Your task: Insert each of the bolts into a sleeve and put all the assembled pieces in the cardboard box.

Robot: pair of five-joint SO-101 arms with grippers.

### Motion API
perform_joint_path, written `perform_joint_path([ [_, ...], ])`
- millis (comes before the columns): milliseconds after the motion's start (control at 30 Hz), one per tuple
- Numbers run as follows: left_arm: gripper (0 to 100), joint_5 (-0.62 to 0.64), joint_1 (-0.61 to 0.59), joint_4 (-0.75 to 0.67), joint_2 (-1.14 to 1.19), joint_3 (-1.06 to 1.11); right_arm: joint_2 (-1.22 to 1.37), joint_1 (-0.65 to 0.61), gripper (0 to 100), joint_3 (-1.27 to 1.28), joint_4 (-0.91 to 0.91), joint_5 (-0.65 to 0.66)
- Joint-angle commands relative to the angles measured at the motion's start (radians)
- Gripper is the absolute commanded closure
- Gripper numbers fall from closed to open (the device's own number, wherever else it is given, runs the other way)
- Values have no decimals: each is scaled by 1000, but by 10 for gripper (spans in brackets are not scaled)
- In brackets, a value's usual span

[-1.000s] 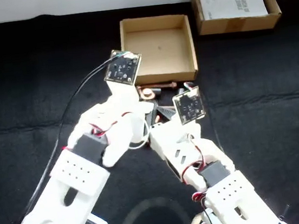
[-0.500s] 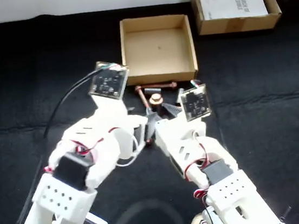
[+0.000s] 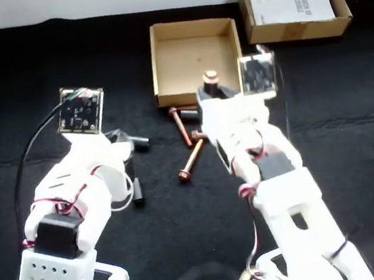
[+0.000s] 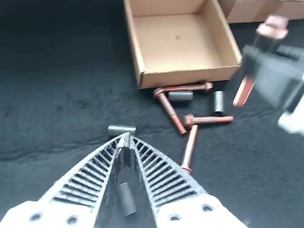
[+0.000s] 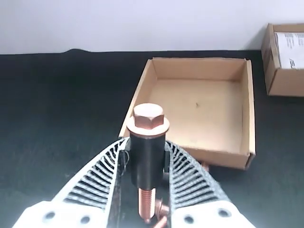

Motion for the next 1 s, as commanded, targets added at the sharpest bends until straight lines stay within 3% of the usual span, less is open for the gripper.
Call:
perform_joint_path([
  [0,990,-6,-41,-6,-67,51,97,12,992,-176,1,-6],
  [333,990,-6,-102,-6,-269,294,473,39,992,-599,177,43],
  [967,990,-9,-194,0,-665,628,1241,110,992,-1682,659,170],
])
